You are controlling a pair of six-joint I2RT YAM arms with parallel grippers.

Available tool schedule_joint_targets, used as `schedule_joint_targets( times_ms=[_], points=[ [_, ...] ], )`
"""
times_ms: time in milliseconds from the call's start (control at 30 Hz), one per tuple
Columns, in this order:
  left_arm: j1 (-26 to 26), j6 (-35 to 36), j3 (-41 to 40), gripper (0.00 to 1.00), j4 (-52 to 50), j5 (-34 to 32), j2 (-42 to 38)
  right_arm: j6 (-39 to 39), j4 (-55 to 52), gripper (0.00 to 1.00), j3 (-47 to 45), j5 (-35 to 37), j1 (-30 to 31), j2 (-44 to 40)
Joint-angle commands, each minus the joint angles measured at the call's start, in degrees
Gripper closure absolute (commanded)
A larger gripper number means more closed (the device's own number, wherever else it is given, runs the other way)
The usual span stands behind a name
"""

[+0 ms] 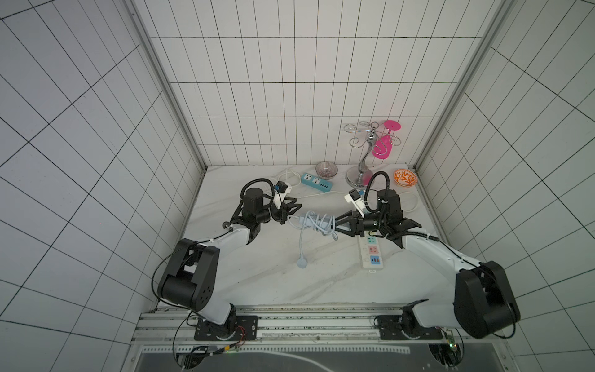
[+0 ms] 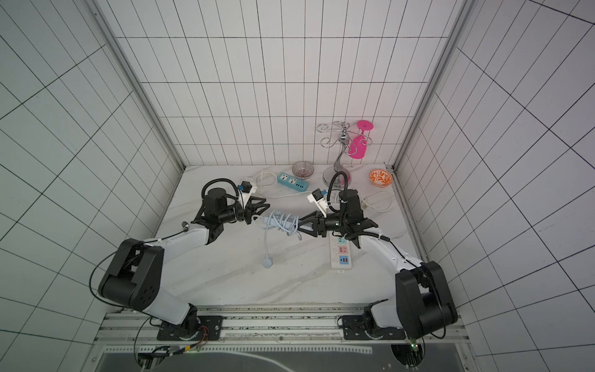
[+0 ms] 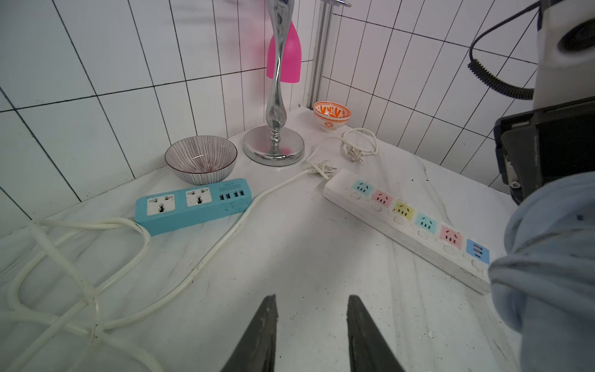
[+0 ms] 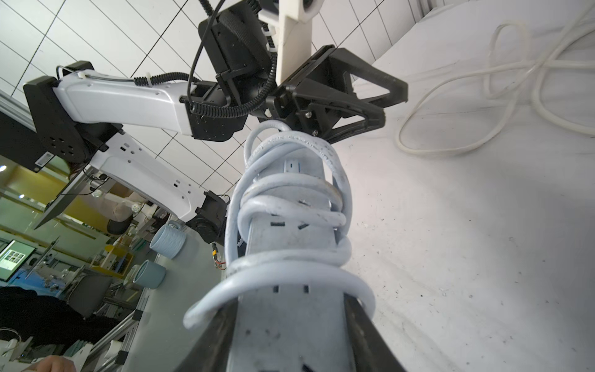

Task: Wrap the cord around the power strip
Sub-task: Wrap the power cord around the power strip, then place the power strip at the center of the board.

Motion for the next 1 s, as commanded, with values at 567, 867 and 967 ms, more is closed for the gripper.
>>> schedule_joint_targets(
  times_ms=[567, 867, 967],
  points=[
    [6.2, -4.9, 5.2, 0.65, -10.1, -35.9, -10.5, -10.7, 1.4, 1.0, -2.7, 36.6, -3.4, -1.1],
    [6.2, -4.7, 6.4, 0.65, -11.7, -36.3, -11.9, -15.9, 2.2, 1.0, -4.2, 52.1, 0.4, -10.5],
    [6.2, -4.6, 6.2, 0.65, -11.7, -36.7, -12.0, -19.3, 1.0, 1.0, -3.6, 57.7, 5.7, -10.0]
  ],
)
